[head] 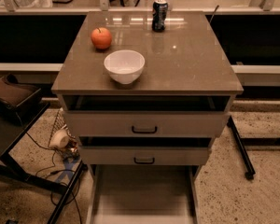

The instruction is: Close bottom drawer

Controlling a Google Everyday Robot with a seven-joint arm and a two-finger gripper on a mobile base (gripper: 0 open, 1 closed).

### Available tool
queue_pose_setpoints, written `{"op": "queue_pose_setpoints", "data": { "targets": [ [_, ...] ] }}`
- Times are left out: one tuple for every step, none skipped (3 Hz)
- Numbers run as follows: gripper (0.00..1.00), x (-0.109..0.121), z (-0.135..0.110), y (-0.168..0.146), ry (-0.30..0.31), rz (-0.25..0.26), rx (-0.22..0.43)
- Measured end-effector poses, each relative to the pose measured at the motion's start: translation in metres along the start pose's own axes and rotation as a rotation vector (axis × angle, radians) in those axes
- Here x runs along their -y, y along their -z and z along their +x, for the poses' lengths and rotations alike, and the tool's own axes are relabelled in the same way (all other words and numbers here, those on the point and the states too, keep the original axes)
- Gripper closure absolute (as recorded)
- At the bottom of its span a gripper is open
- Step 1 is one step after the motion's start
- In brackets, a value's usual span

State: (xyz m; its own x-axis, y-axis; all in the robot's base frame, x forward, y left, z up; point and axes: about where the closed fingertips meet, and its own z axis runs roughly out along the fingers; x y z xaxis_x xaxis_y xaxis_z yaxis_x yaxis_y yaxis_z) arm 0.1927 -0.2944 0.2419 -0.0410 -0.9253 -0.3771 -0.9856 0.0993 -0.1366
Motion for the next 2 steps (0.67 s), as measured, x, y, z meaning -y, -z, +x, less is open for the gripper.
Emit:
{"op": "queue_pose_setpoints", "data": {
  "targets": [
    [1.0, -0.0065, -0.0069, -0.0125, 0.001, -0.011, 0.058],
    [1.0, -0.0013, -0.0062, -0.0214, -0.004, 0.002, 0.117]
  ]
}}
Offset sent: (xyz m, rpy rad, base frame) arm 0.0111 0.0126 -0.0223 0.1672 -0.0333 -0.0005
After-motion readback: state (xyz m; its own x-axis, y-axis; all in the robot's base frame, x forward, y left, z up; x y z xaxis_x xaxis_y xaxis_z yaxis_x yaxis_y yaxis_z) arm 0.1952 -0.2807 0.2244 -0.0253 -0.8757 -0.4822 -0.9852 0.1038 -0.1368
